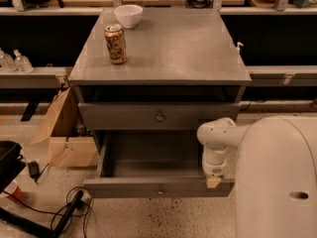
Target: Open middle drawer
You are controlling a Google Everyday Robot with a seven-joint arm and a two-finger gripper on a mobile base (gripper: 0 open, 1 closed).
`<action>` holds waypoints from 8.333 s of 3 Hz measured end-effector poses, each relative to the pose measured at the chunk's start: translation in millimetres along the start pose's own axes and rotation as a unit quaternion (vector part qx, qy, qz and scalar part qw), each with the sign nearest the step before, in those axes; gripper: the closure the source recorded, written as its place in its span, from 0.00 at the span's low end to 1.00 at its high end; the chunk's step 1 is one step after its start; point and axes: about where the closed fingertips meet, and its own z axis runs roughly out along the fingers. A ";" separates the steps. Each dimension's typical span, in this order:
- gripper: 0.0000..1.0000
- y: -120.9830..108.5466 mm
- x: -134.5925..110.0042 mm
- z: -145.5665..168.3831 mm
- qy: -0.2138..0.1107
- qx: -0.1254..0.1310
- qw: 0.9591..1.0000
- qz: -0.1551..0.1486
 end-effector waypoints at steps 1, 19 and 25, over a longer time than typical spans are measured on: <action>1.00 3.0 -0.2 -0.5 0.002 -0.005 1.000 -0.003; 1.00 -56.6 -29.3 -41.3 -0.083 0.118 0.980 -0.137; 1.00 3.5 -55.7 34.1 -0.100 0.074 0.979 -0.163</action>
Offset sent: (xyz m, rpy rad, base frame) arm -0.0709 0.0058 0.0409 -0.0950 0.2939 0.1567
